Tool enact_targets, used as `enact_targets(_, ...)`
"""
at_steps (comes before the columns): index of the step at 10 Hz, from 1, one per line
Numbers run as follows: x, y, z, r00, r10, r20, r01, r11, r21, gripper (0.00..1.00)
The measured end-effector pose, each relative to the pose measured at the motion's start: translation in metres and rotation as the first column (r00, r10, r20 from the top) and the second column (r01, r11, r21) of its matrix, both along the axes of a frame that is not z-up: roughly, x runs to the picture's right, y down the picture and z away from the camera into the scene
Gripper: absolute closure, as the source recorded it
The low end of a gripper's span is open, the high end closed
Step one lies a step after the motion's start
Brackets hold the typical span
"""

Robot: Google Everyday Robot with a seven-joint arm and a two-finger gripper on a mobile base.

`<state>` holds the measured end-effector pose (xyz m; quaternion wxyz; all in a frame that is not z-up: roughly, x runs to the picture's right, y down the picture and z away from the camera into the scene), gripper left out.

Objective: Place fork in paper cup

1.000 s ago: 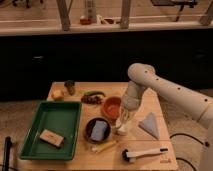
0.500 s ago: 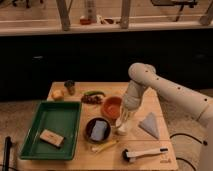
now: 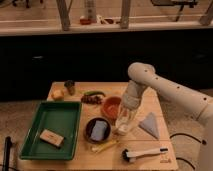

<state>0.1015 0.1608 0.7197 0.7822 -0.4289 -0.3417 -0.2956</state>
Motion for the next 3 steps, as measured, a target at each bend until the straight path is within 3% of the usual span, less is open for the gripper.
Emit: enact_targets(3, 0.0003, 0.0009, -0.0011, 1.000, -0.004, -0.002, 0.004, 1.0000, 0.000, 0.20)
